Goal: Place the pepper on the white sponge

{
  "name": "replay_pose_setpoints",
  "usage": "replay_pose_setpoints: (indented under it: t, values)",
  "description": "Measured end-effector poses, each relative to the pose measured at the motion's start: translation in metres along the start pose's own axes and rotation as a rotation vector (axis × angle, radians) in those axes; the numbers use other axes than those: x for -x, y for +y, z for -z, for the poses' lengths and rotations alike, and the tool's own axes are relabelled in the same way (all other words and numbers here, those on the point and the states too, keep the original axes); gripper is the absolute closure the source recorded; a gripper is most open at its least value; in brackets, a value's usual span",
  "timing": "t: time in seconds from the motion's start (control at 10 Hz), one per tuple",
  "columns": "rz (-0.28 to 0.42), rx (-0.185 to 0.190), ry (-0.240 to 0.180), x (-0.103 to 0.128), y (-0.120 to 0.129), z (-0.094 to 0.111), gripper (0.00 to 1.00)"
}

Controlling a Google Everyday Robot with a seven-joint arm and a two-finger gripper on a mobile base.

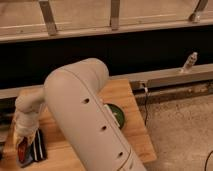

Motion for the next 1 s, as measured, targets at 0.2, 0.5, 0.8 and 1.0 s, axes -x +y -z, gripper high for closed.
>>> replay_pose_setpoints:
  t: [0.2, 0.5, 0.8, 1.0]
  values:
    - [0.01, 0.009, 0.001, -0.001, 0.005, 0.0, 0.34]
    - [0.009, 0.008, -0.044, -0.005, 0.003, 0.023, 0.34]
    - [-0.027, -0.02, -0.196, -0.023, -0.008, 0.096, 0.34]
    - [-0.083, -0.045, -0.353, -0.049, -0.023, 0.153, 0.34]
